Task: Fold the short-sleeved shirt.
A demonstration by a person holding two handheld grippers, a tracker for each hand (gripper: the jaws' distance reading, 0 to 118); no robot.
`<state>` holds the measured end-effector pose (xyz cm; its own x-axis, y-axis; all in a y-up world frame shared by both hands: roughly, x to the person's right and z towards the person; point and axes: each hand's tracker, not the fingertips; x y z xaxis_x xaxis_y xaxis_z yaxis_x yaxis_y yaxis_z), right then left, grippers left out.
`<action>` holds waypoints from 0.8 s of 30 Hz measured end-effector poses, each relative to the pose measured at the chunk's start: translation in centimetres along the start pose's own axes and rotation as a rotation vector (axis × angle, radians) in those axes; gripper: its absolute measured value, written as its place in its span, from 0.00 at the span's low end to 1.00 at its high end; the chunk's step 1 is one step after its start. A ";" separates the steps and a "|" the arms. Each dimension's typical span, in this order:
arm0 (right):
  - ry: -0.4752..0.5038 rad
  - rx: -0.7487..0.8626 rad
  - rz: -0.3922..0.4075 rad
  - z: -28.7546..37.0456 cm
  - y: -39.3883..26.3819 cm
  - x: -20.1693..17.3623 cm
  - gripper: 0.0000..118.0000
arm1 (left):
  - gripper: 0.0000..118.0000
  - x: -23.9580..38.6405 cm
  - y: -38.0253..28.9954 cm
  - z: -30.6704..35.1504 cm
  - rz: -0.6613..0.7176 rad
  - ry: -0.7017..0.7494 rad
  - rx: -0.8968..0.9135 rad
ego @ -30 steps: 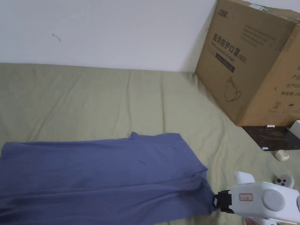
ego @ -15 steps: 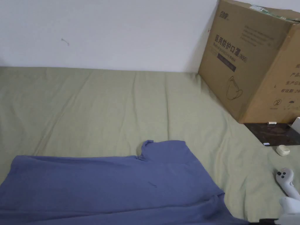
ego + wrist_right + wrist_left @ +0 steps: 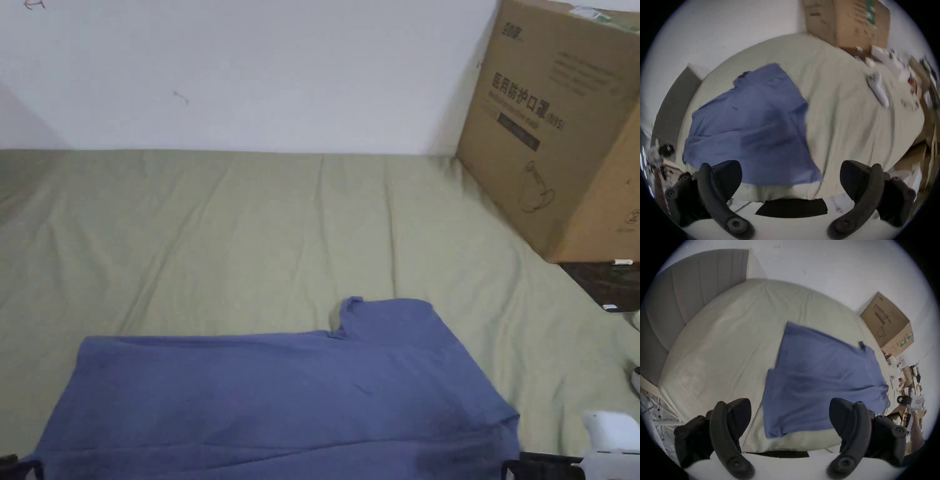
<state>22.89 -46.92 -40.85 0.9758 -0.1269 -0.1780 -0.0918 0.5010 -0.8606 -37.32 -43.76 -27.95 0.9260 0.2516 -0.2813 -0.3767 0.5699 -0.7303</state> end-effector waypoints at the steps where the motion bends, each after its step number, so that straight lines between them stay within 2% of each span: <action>1: -0.003 0.016 0.049 0.1 0.7 -1.4 1.00 | 0.89 0.6 0.5 0.0 -0.033 -0.004 0.026; 3: -0.023 0.053 0.093 0.3 2.0 -4.2 0.99 | 0.88 2.7 1.4 0.3 -0.092 0.001 0.057; 4: -0.008 0.086 0.092 0.3 2.7 -5.5 0.95 | 0.80 3.8 1.8 0.4 -0.121 -0.009 0.079; 5: 0.035 0.120 0.076 0.4 3.3 -6.4 0.87 | 0.64 4.5 2.1 0.1 -0.146 -0.025 0.091; 6: 0.075 0.149 0.061 0.4 3.8 -7.2 0.68 | 0.41 5.4 2.5 -0.1 -0.166 -0.013 0.105; 7: 0.109 0.180 0.039 0.4 4.5 -8.0 0.26 | 0.09 6.3 2.9 -0.4 -0.184 0.005 0.111; 8: 0.122 0.198 0.027 0.2 5.2 -8.8 0.01 | 0.01 7.0 3.1 -1.0 -0.196 0.012 0.110; 12: 0.172 0.217 0.021 -1.1 7.6 -10.6 0.01 | 0.01 7.5 5.1 -3.5 -0.155 -0.068 0.085; 18: 0.173 0.219 0.049 -2.1 9.9 -11.0 0.01 | 0.01 3.4 13.0 -10.2 -0.160 0.011 0.022; 21: 0.154 0.199 0.060 -3.0 10.5 -10.4 0.01 | 0.01 0.3 16.8 -15.0 -0.130 -0.005 -0.038; 22: 0.149 0.191 0.052 -3.4 10.6 -9.9 0.01 | 0.12 -0.6 17.6 -16.5 -0.122 -0.009 -0.046; 23: 0.148 0.180 0.039 -3.8 10.6 -9.6 0.01 | 0.37 -1.4 18.1 -18.0 -0.115 0.002 -0.054; 24: 0.148 0.167 0.022 -4.2 10.6 -9.1 0.01 | 0.76 -1.9 18.4 -19.7 -0.109 0.040 -0.104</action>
<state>12.15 -44.02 -50.37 0.9330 -0.2328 -0.2744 -0.0661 0.6386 -0.7667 -45.59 -49.14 -53.11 0.9623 0.1601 -0.2198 -0.2712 0.5072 -0.8180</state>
